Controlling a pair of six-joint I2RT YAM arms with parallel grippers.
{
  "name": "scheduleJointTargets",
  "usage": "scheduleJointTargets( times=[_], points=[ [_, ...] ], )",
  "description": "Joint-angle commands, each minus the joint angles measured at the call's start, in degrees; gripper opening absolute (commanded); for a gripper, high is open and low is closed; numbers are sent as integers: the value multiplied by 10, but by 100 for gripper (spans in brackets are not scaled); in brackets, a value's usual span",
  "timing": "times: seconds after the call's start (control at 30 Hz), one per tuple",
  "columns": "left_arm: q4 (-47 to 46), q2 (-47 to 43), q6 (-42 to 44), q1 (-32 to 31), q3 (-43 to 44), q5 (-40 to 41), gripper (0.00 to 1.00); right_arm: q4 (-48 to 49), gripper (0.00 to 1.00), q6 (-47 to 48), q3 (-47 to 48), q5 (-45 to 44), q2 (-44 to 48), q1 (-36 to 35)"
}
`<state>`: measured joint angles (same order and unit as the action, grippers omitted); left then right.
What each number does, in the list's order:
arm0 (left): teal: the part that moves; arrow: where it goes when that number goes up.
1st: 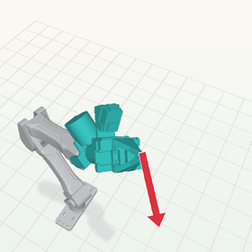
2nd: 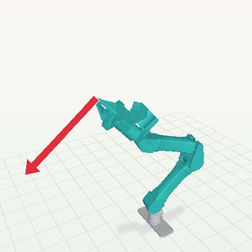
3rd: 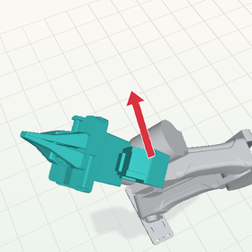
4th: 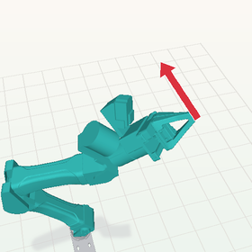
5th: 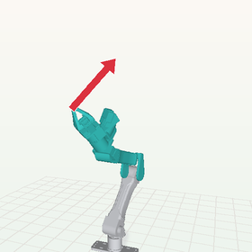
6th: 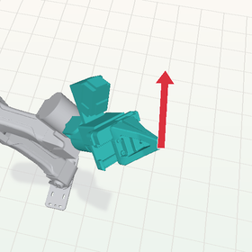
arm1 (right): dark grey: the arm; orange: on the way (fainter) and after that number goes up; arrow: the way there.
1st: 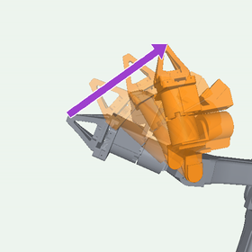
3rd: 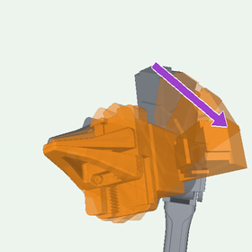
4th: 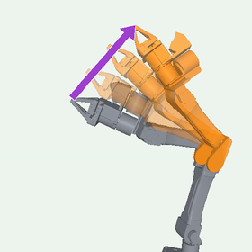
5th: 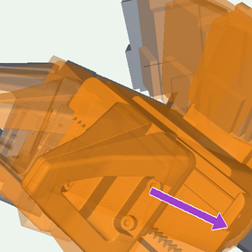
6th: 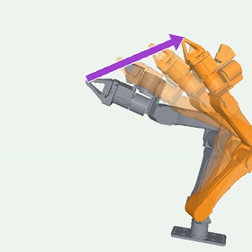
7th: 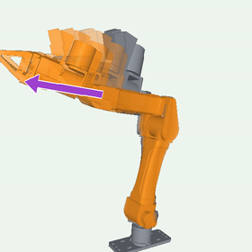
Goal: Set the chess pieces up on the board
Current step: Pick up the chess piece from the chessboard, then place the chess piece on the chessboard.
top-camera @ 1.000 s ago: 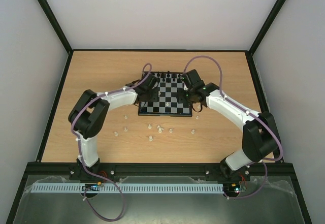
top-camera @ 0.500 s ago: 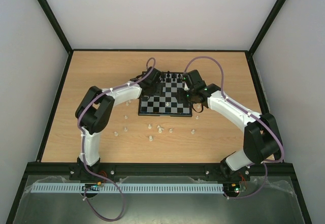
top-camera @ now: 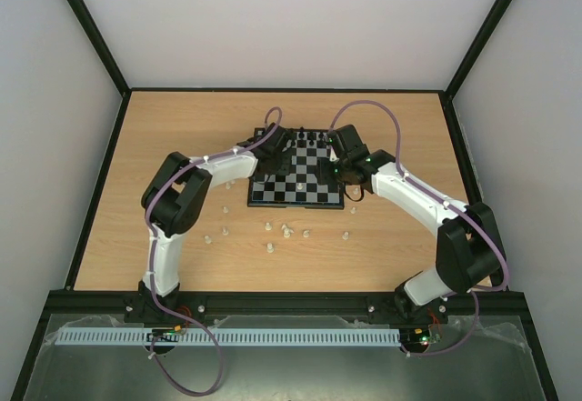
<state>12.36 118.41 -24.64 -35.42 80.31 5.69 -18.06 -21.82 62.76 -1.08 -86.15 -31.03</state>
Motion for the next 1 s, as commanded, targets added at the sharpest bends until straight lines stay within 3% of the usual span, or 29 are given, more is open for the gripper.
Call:
scheduleJointTargets(
  times=[0.0, 0.53, 0.97],
  points=[
    [24, 0, 2, -7, 14, 11, 15, -6, 45, 4, -9, 1, 3, 3],
    [23, -105, -31, -70, -123, 18, 14, -8, 45, 3, -13, 5, 27, 3],
    [23, -64, -28, -80, -69, 22, 14, -8, 45, 3, -14, 4, 26, 3]
  ],
)
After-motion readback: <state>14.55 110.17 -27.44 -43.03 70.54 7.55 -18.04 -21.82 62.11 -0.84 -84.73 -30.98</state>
